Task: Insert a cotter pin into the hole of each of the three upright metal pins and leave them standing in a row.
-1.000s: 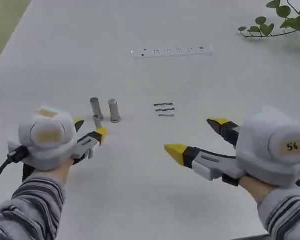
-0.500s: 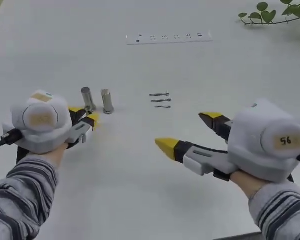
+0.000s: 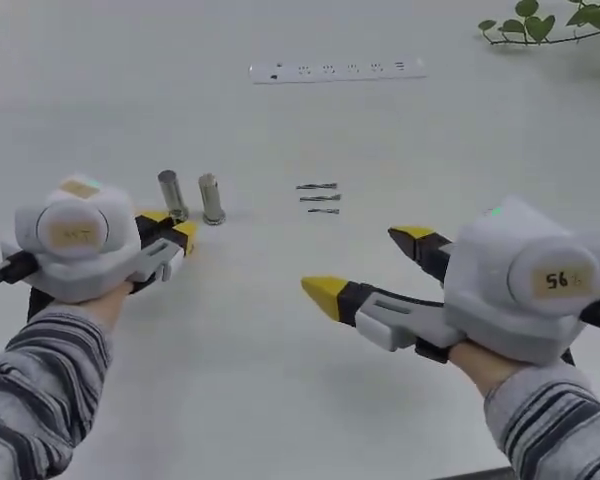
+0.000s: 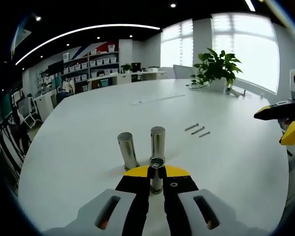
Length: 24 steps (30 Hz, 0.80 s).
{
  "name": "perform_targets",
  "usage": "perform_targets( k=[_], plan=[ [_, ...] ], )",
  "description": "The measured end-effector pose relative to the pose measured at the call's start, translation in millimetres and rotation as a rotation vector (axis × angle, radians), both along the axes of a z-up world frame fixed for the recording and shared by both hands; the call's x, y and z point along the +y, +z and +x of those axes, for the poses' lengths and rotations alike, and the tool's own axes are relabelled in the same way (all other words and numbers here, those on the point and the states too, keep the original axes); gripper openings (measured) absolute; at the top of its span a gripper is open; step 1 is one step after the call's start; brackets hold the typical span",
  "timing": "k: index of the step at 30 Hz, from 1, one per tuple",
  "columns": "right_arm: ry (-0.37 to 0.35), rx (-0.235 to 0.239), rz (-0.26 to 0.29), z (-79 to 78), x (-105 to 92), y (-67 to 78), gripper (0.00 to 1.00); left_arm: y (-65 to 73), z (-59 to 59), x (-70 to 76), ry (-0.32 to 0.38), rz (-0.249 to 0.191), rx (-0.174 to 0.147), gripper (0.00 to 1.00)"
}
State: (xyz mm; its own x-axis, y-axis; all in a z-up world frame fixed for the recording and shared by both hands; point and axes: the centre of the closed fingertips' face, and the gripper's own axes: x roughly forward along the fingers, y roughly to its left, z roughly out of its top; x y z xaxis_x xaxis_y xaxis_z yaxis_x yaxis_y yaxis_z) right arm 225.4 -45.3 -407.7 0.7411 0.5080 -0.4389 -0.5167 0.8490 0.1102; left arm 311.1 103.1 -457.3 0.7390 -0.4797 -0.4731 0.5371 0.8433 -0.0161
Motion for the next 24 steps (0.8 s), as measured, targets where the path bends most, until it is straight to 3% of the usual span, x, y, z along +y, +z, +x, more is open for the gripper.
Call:
perform_targets(
  k=[6,16,24],
  plan=[
    [-0.002,0.001,-0.004,-1.1,-2.8,0.7,0.64,0.1,-9.6,-23.9,-0.061,0.002,0.003,0.05],
    [-0.004,0.003,-0.014,-3.7,-5.6,0.6,0.63,3.1,-25.3,-62.0,-0.158,-0.039,0.010,0.05],
    [-0.005,0.002,-0.023,-4.1,-7.4,0.4,0.62,2.4,-28.8,-74.8,-0.181,-0.055,0.017,0.05]
  ],
)
